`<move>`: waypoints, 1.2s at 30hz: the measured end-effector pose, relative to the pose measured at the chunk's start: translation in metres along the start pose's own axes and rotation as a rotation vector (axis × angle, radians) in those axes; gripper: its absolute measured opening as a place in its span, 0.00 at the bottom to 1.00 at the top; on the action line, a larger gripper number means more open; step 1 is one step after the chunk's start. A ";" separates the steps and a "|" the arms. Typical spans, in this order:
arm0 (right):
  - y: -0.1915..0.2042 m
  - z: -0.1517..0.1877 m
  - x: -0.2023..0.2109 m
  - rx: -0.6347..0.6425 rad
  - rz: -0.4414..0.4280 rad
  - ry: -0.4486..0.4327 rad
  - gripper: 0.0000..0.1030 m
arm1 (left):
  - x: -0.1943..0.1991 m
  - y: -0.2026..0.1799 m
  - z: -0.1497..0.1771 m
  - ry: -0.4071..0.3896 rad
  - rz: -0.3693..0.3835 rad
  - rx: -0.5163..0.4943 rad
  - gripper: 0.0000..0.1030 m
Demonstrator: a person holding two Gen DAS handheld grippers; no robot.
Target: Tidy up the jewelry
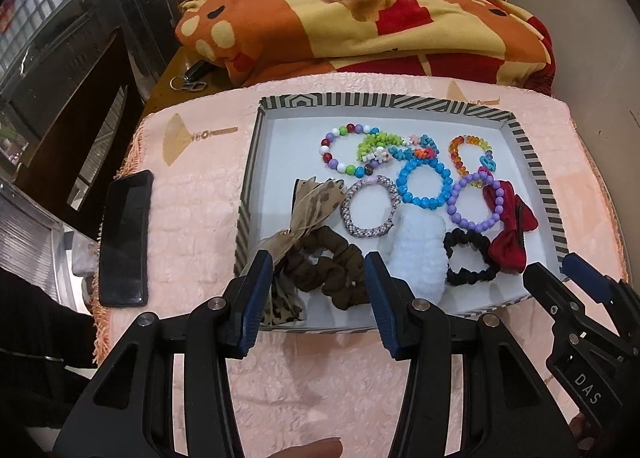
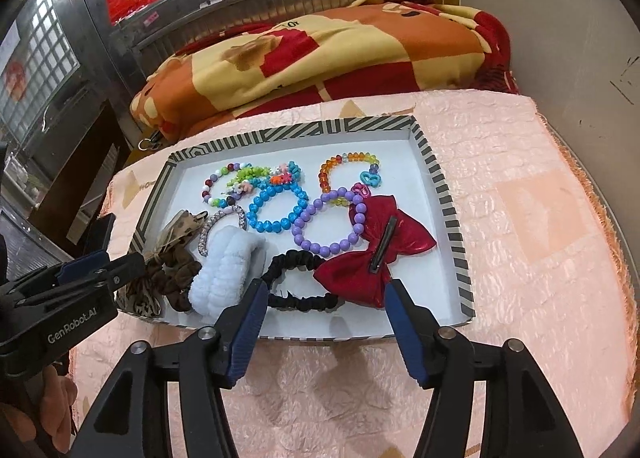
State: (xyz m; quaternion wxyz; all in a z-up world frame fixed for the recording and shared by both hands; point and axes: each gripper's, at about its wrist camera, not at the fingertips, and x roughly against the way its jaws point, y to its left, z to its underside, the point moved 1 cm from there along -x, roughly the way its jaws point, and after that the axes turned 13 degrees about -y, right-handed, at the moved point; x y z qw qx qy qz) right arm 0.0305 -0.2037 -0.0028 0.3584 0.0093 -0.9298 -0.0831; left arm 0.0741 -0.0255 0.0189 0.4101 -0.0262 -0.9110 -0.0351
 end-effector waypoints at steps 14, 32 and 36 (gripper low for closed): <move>0.000 0.001 0.000 0.007 0.004 0.013 0.58 | 0.005 0.002 0.002 -0.004 -0.007 -0.010 0.46; -0.001 0.001 0.002 0.008 0.009 0.020 0.59 | 0.009 -0.005 0.006 0.002 -0.011 -0.021 0.46; -0.001 0.003 0.001 0.008 0.008 0.026 0.60 | 0.009 -0.007 0.007 0.007 -0.010 -0.021 0.46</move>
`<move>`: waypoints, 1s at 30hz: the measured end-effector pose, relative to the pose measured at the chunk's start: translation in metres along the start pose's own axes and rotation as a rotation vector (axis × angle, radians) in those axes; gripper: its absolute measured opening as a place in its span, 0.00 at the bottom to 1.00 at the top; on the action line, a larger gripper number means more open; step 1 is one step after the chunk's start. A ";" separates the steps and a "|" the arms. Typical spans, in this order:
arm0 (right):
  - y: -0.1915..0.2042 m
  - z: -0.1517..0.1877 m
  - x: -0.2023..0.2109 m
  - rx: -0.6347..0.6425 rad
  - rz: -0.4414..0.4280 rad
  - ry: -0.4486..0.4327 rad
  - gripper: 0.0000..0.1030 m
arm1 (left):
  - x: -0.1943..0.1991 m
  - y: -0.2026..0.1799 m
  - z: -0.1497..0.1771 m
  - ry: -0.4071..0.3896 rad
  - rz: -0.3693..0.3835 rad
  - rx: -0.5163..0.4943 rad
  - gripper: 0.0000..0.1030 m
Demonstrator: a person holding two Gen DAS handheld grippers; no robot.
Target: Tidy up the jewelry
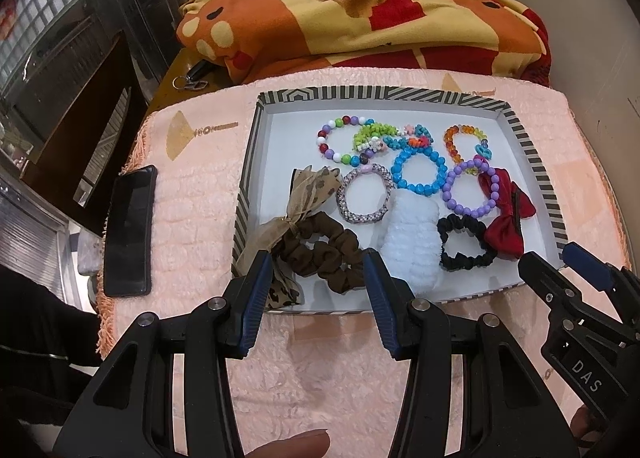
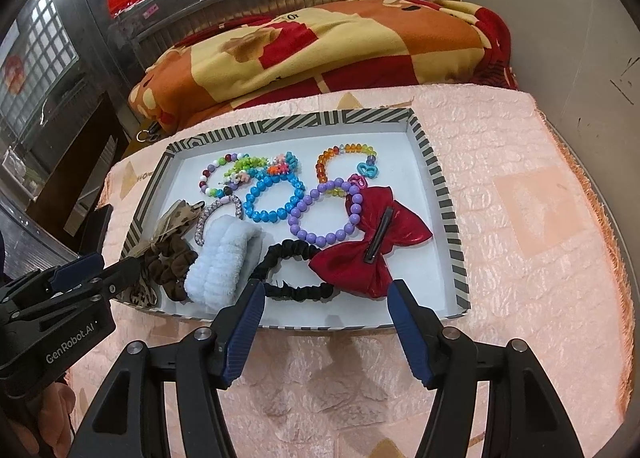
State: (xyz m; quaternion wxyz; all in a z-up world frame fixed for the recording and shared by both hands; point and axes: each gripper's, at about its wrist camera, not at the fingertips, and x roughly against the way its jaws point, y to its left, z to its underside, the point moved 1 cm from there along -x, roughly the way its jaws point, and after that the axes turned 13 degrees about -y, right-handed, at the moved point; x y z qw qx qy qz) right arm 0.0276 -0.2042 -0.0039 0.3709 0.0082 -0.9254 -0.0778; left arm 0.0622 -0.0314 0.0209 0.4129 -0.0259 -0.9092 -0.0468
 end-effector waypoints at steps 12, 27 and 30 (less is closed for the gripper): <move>-0.002 -0.001 -0.003 -0.003 -0.001 0.005 0.60 | -0.002 -0.004 0.002 0.008 -0.001 -0.008 0.46; 0.002 -0.001 -0.010 0.009 -0.013 0.018 0.60 | -0.008 -0.001 0.003 0.019 -0.006 -0.004 0.46; 0.002 0.000 -0.011 0.006 -0.012 0.021 0.60 | -0.009 -0.002 0.003 0.023 -0.005 -0.006 0.46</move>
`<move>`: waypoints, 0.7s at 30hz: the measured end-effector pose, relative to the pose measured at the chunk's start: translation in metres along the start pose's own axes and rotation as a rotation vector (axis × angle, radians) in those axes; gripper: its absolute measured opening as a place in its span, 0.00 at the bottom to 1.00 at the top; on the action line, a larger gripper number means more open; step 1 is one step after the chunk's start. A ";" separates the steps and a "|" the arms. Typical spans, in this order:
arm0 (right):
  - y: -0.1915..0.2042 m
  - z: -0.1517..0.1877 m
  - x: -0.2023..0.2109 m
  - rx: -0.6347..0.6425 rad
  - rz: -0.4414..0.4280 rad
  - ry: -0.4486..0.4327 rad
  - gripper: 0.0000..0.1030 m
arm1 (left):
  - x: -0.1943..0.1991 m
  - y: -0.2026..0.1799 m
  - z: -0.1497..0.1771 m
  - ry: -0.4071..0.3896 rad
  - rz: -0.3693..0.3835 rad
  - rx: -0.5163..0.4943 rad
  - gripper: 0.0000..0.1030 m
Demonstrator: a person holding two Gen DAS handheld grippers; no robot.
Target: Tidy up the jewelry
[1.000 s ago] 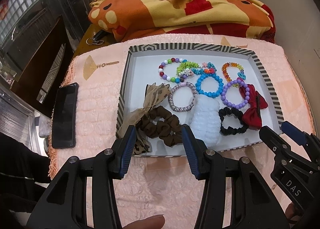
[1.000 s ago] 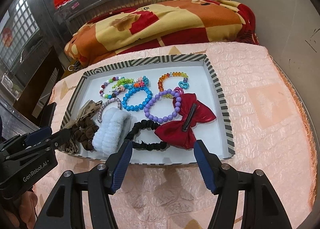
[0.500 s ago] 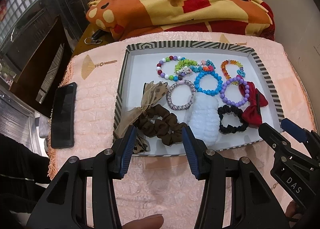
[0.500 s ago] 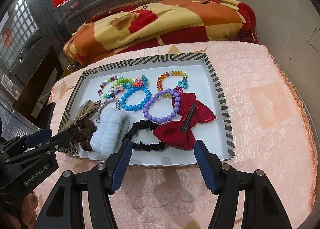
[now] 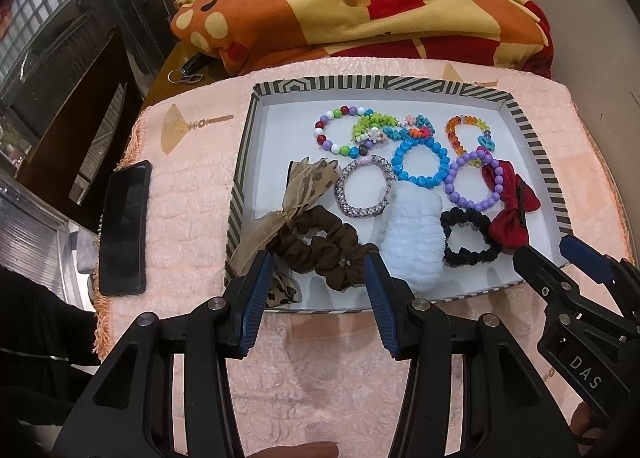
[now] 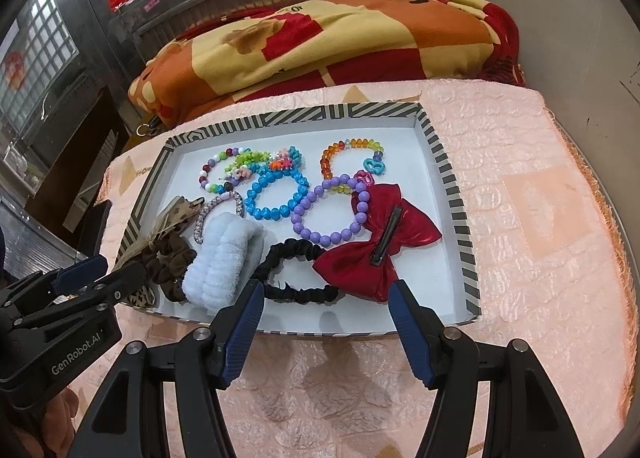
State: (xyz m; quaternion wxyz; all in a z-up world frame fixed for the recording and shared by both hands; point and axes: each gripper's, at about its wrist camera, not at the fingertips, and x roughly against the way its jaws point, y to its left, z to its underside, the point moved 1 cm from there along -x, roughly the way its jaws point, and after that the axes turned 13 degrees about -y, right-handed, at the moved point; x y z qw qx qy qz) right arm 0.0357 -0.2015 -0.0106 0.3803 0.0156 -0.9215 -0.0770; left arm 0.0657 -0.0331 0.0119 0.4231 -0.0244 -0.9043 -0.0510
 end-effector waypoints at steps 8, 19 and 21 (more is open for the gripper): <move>-0.001 0.000 -0.001 -0.001 -0.001 0.002 0.60 | -0.003 0.000 0.001 0.011 -0.001 0.005 0.46; 0.000 0.001 -0.002 0.001 -0.005 0.007 0.61 | -0.003 0.000 0.002 0.013 -0.001 0.009 0.46; 0.001 0.002 -0.002 -0.003 -0.006 0.008 0.61 | -0.003 -0.001 0.003 0.016 0.002 0.011 0.46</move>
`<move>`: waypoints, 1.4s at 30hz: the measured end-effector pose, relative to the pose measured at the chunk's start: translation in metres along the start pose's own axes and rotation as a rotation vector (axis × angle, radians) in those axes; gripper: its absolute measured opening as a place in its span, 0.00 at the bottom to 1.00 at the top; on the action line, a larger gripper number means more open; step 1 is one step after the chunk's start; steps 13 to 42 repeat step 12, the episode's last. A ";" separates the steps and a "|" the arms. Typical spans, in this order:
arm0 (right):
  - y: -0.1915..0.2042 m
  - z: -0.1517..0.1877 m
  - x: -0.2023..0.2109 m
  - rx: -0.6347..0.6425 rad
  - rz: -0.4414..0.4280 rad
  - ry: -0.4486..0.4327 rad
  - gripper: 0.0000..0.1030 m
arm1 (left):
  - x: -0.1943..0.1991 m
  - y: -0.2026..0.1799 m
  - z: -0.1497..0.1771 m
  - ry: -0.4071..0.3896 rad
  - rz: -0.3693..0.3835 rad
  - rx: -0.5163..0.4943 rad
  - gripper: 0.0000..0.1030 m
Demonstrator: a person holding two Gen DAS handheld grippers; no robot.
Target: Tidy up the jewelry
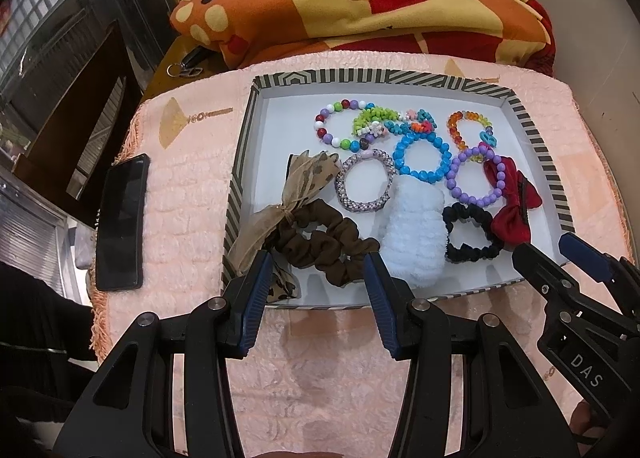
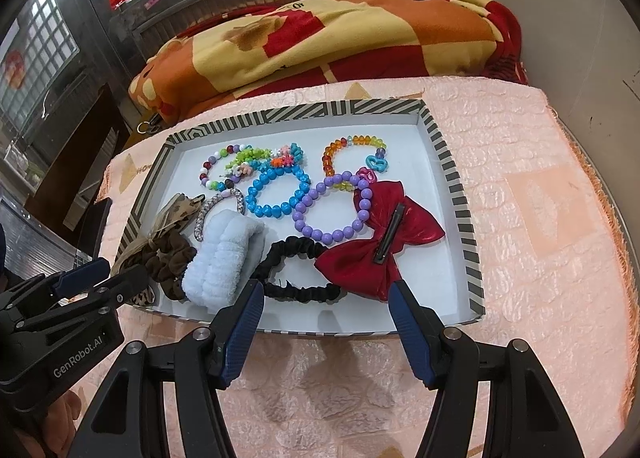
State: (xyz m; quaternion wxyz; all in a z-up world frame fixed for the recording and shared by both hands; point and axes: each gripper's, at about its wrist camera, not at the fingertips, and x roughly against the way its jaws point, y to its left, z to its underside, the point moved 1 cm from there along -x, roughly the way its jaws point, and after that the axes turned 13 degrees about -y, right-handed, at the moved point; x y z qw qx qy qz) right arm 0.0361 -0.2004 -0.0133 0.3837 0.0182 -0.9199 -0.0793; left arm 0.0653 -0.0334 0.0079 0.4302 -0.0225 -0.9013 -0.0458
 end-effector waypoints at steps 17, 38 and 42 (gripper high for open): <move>-0.008 0.001 0.002 -0.008 0.003 -0.007 0.61 | 0.002 -0.004 0.001 -0.021 0.001 -0.019 0.47; -0.008 0.001 0.002 -0.008 0.003 -0.007 0.61 | 0.002 -0.004 0.001 -0.021 0.001 -0.019 0.47; -0.008 0.001 0.002 -0.008 0.003 -0.007 0.61 | 0.002 -0.004 0.001 -0.021 0.001 -0.019 0.47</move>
